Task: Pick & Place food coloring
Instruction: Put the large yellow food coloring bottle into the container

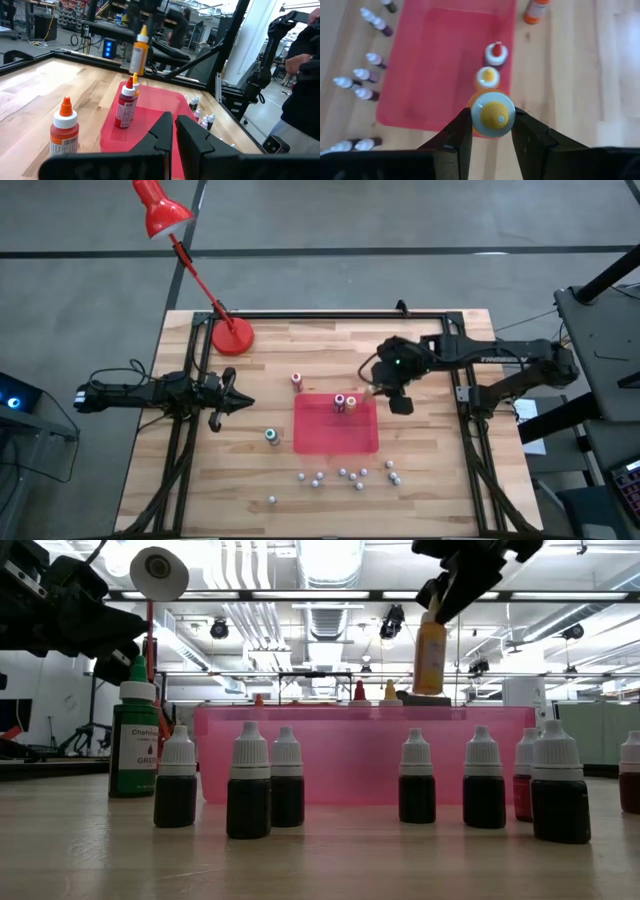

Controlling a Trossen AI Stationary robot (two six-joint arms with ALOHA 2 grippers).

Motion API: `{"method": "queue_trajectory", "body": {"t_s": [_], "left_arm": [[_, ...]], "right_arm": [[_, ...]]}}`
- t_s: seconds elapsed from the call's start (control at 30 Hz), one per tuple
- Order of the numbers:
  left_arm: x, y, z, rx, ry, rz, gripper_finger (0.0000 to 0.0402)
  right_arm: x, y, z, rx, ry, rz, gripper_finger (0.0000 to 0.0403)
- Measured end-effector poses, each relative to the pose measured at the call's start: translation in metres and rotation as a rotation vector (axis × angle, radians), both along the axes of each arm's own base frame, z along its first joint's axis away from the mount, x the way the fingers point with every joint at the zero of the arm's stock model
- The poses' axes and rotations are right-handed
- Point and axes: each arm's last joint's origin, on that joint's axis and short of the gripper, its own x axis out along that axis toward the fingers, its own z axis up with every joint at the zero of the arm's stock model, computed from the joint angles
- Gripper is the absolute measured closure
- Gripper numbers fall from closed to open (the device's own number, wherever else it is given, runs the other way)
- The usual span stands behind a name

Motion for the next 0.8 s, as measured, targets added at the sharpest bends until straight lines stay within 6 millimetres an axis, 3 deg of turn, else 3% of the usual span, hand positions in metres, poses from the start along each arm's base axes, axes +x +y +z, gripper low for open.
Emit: {"method": "queue_trajectory", "body": {"t_s": [0.37,0.8], "left_arm": [[0.0,0.0,0.0,0.0,0.0,0.0,0.0402],[0.0,0.0,0.0,0.0,0.0,0.0,0.0402]], "right_arm": [[0.016,0.007,-0.031,0.008,0.116,0.031,0.0298],[0.018,0.008,-0.056,0.015,0.087,0.012,0.0298]]}}
